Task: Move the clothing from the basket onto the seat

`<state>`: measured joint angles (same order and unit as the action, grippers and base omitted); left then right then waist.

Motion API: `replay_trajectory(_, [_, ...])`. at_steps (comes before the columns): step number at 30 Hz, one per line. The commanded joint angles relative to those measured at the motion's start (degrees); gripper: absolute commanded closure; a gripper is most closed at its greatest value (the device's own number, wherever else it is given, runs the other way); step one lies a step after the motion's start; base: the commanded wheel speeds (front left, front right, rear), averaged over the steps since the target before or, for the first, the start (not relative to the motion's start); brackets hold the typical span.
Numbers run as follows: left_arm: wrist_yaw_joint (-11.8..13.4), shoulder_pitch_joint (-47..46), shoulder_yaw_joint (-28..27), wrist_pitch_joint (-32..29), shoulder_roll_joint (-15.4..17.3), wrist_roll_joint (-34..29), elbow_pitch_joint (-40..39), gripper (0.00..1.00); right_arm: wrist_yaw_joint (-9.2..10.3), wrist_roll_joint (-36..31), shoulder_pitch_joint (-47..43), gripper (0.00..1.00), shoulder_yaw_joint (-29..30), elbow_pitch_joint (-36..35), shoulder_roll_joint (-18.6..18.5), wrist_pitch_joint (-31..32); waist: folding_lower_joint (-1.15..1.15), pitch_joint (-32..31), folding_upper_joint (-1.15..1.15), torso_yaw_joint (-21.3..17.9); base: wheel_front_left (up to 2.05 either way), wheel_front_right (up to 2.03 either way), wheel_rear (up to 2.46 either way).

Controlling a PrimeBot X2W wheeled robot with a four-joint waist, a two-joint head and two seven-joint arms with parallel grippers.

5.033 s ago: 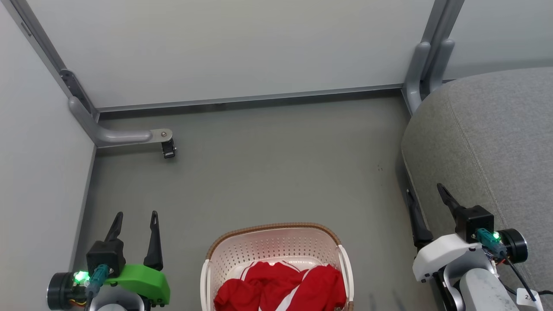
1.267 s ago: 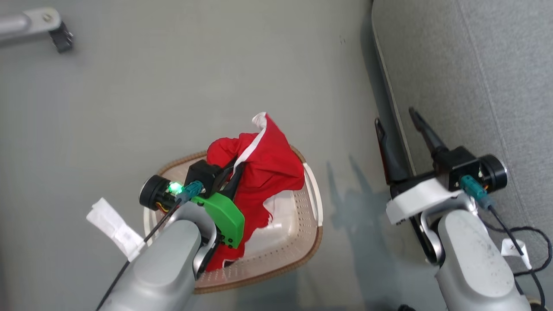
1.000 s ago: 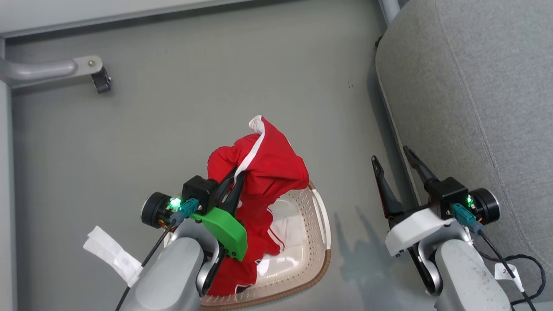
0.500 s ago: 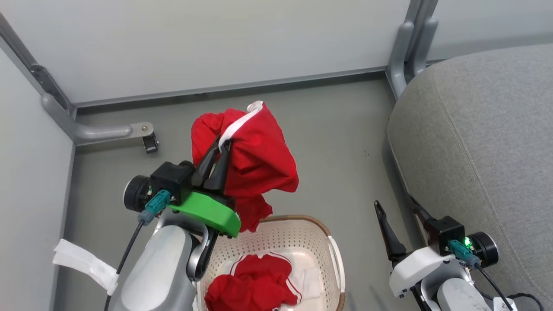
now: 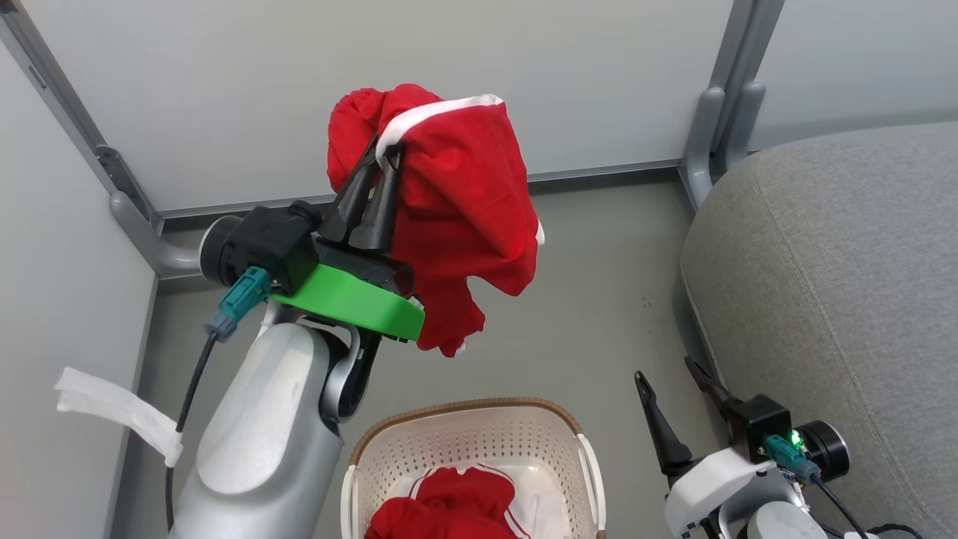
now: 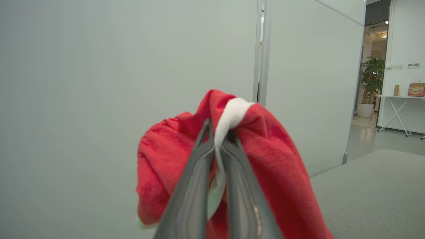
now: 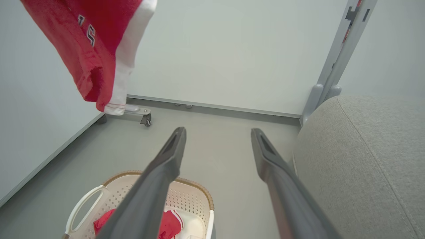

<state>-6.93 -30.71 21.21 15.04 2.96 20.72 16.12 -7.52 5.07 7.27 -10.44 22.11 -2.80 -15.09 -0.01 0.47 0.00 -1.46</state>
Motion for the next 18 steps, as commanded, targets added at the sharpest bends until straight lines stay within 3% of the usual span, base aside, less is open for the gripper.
replay_trajectory(1, [0.6,-0.8,0.5,0.2,0.0,0.0,0.2,1.00,0.06,1.2,0.3,0.00,-0.7,-1.3,-0.2,-0.1,0.01,0.0,0.00,-0.1,0.00,0.00,0.00])
replay_trajectory(12, [2.4,-1.3,4.0,0.2,0.0,2.0,0.9,1.00,0.06,4.0,8.8,0.00,-13.5,-16.4,-0.2,-0.1,0.01,0.4,0.00,-0.6,0.00,0.00,0.00])
replay_trajectory(18, [3.0,-1.4,6.5,0.2,0.0,2.7,0.1,1.00,0.06,3.2,14.0,0.00,-17.9,-14.5,-0.3,-0.1,0.01,0.5,0.00,0.1,0.00,0.00,0.00])
